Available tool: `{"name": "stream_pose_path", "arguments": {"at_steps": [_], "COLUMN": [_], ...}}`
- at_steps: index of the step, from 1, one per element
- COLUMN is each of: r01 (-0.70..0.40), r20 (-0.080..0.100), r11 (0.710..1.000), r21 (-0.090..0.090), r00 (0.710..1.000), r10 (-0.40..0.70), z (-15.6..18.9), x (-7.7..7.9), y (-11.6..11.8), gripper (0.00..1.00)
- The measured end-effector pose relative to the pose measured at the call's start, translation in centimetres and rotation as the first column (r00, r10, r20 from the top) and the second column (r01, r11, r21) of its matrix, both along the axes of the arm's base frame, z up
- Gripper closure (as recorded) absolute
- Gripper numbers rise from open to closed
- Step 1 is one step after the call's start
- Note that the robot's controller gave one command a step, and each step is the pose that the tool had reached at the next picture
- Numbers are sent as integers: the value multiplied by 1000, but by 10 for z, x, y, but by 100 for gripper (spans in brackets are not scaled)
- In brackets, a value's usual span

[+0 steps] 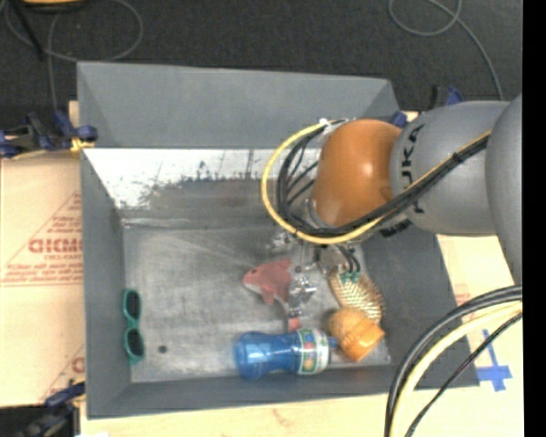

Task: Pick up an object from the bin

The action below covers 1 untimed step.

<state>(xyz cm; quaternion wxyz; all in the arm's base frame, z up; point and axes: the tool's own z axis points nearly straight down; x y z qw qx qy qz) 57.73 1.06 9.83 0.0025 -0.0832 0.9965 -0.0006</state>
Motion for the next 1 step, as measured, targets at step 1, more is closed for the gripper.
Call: {"name": "stream_pose_path", "arguments": {"at_steps": [1], "r01": [119], "r20": [5], "r11": [993], "r21": [5], "r00": [993], "r10": [-119], "z": [-26], "x": [-2], "y": [-9], "gripper": [0]}}
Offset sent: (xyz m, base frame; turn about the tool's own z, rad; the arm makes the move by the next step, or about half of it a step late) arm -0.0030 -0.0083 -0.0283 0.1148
